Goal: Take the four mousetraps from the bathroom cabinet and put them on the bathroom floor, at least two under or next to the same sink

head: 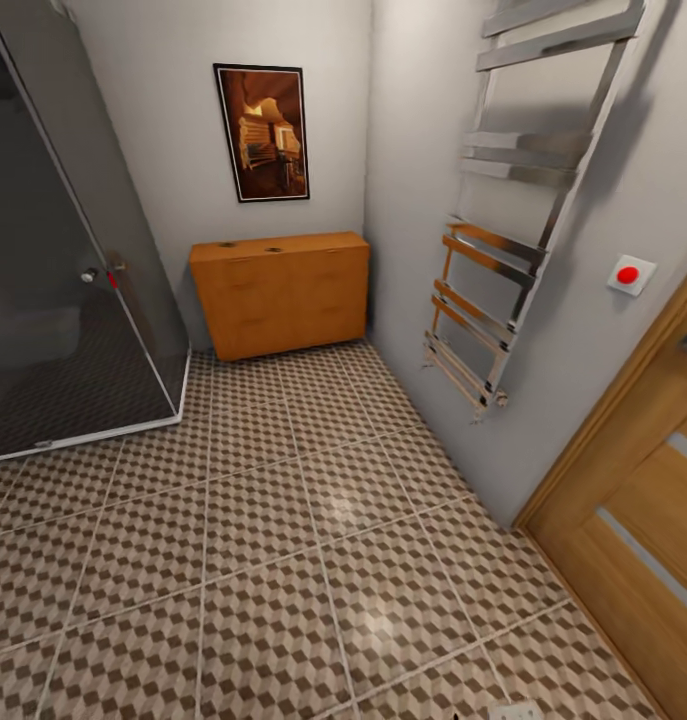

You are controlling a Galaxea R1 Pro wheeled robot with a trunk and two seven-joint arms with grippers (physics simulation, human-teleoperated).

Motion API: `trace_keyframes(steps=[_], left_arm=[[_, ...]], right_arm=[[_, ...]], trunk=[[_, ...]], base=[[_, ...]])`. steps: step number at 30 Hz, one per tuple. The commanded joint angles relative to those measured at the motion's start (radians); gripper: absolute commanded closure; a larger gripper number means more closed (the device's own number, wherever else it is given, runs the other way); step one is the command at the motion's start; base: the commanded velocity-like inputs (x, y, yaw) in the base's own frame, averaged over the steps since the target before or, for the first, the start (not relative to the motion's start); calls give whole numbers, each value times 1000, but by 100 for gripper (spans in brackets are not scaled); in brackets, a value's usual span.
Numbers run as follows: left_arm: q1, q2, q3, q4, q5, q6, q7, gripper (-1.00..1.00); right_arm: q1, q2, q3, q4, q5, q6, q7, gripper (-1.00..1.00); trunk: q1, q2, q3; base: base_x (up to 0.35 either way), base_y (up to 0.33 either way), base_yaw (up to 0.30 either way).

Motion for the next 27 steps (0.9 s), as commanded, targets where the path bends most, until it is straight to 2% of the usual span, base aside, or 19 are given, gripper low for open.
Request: trace_keyframes(steps=[1, 7, 27], left_arm=[[-1, -1, -9, 4, 2, -4, 5, -100], [-2, -1, -9, 4, 2, -4, 5, -100], [-2, 0, -9, 4, 2, -4, 5, -100]], right_arm=[[-1, 0, 7, 1, 8, -1, -10, -100], [-1, 0, 7, 1, 8, -1, -10, -100], [-1, 0, 7, 1, 9, -1, -10, -100]], trunk=[[1, -2, -2], [1, -2, -2], [1, -2, -2]], base=[[240, 22, 290], [221, -107, 117], [209, -170, 6]])
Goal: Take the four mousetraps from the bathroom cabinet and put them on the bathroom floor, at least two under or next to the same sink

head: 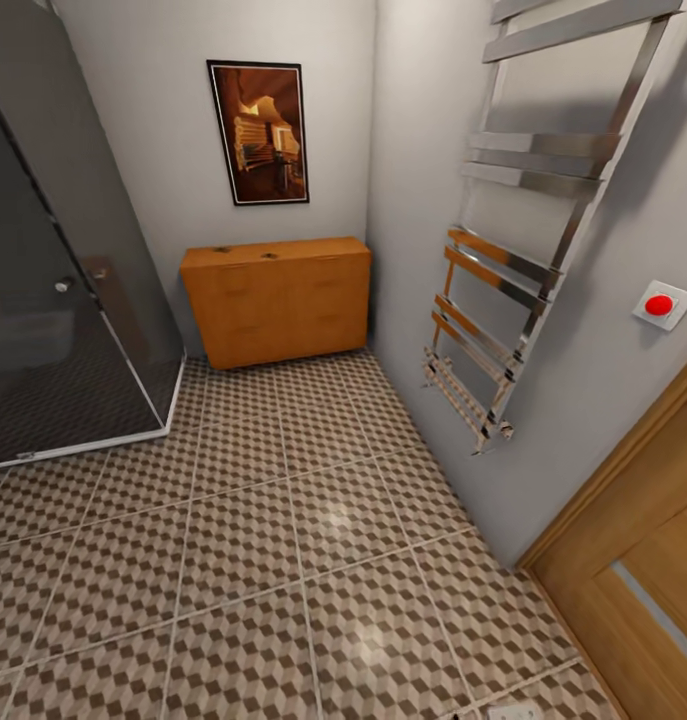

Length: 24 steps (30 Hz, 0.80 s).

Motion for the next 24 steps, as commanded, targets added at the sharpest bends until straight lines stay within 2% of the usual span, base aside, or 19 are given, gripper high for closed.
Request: trace_keyframes(steps=[1, 10, 24], left_arm=[[-2, 0, -9, 3, 2, -5, 5, -100], [-2, 0, -9, 3, 2, -5, 5, -100], [-2, 0, -9, 3, 2, -5, 5, -100]], right_arm=[[-1, 0, 7, 1, 8, -1, -10, -100], [-1, 0, 7, 1, 8, -1, -10, -100], [-1, 0, 7, 1, 8, -1, -10, -100]], trunk=[[1, -2, -2], [1, -2, -2], [1, -2, -2]], base=[[206, -97, 0], [205, -36, 54], [196, -74, 257]])
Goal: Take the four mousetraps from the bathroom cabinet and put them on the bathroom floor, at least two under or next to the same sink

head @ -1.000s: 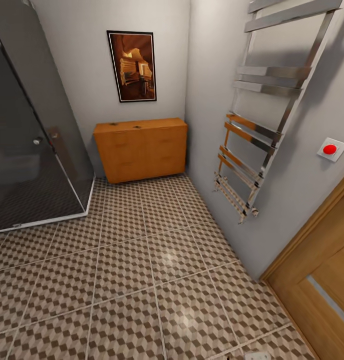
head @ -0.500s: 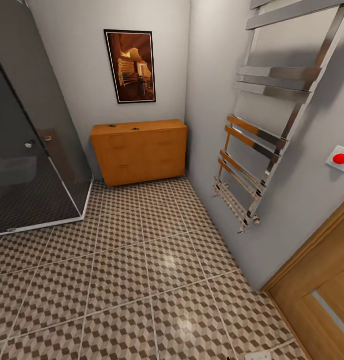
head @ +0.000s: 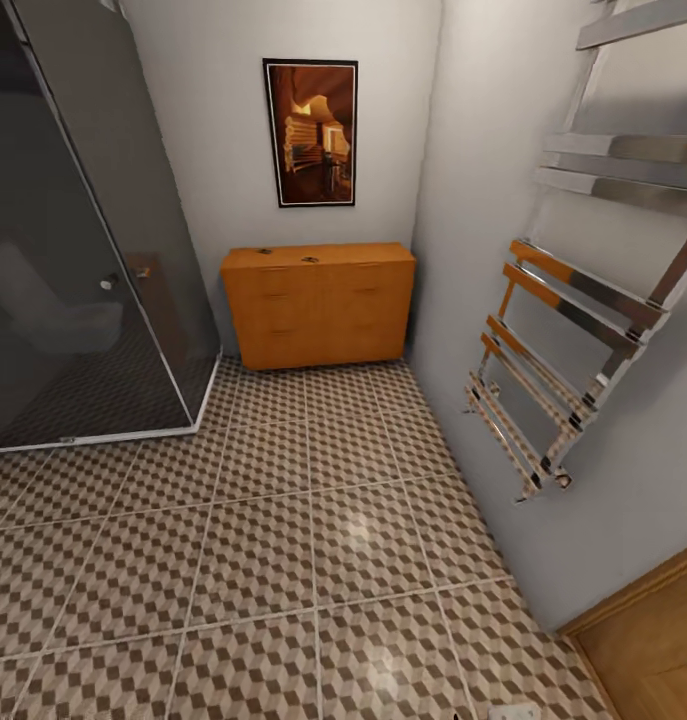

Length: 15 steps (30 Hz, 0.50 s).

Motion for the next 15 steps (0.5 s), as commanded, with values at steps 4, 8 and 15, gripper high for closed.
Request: trace_keyframes(steps=[4, 8, 15], left_arm=[[-2, -1, -9, 4, 2, -5, 5, -100], [-2, -1, -9, 4, 2, -5, 5, -100], [-2, -1, -9, 4, 2, -5, 5, -100]], right_arm=[[-1, 0, 7, 1, 8, -1, -10, -100], [-1, 0, 7, 1, 8, -1, -10, -100], [-1, 0, 7, 0, 8, -1, -10, -100]], trunk=[[1, -2, -2], [1, -2, -2], [1, -2, -2]], base=[[187, -117, 211], [183, -120, 79], [180, -144, 18]])
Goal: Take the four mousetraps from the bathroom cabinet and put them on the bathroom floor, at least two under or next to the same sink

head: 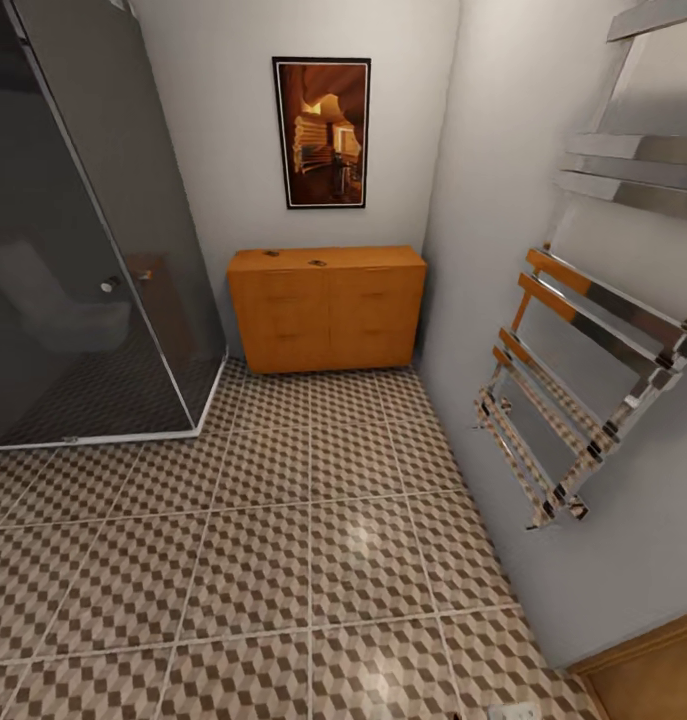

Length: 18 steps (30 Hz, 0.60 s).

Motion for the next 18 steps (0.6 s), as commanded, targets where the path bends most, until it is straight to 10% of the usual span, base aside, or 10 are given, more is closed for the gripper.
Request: trace_keyframes(steps=[1, 18], left_arm=[[-2, -1, -9, 3, 2, -5, 5, -100], [-2, -1, -9, 3, 2, -5, 5, -100]], right_arm=[[-1, 0, 7, 1, 8, -1, -10, -100], [-1, 0, 7, 1, 8, -1, -10, -100]], trunk=[[1, -2, -2], [1, -2, -5]], base=[[179, -161, 7], [171, -150, 39]])
